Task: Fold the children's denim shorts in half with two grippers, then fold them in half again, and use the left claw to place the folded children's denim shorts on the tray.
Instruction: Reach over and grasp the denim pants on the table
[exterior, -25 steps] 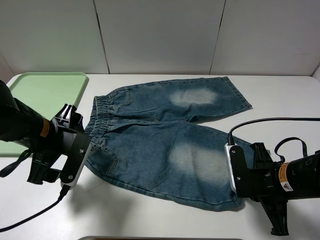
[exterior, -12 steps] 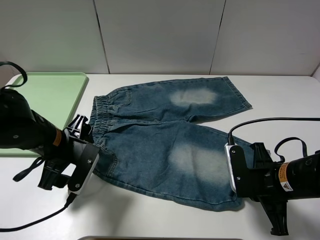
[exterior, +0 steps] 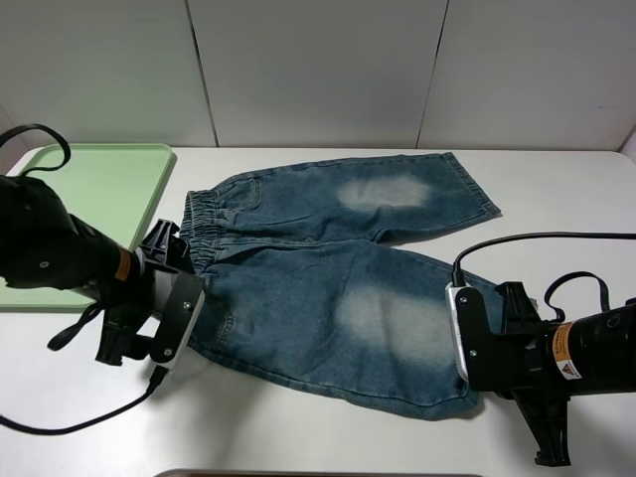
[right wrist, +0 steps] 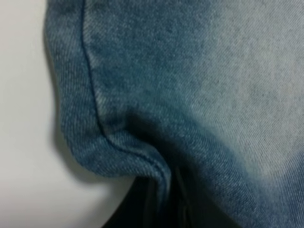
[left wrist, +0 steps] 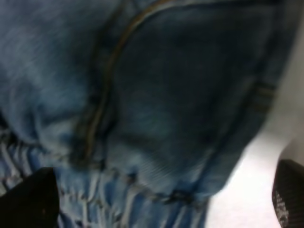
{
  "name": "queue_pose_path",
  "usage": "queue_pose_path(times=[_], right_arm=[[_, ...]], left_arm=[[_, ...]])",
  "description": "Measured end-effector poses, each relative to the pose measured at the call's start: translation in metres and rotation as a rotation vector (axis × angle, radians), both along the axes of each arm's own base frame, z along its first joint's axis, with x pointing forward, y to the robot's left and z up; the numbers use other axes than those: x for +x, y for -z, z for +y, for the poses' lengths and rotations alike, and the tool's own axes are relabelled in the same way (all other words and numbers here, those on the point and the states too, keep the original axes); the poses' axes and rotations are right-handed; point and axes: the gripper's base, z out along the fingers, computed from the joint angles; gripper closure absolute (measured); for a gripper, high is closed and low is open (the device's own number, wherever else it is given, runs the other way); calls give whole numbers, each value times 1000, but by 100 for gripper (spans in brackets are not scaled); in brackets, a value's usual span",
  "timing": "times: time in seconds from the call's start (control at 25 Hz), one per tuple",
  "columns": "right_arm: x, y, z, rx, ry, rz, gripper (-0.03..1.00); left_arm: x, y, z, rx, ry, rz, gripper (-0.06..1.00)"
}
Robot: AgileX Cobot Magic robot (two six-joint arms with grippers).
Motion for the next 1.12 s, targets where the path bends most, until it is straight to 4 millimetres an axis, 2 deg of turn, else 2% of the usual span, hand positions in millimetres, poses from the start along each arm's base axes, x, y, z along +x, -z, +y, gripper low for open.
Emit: queue_pose_path(times=[0.2, 0.4, 0.84, 0.92, 1.12], right_arm=[[1, 0, 1, 10, -2, -7, 92], [1, -1, 1, 15, -3, -11, 92], [1, -1, 2, 25, 8, -12, 92], [1, -1, 2, 25, 8, -12, 92], [1, -1, 2, 25, 9, -12, 92]], left_arm=[[4, 0, 3, -11, -30, 0, 7], [4, 4, 2, -6, -30, 12, 14], [15, 11, -5, -43, -33, 4, 18], [15, 13, -5, -40, -37, 11, 27], [13, 18, -2, -4, -45, 45, 74]])
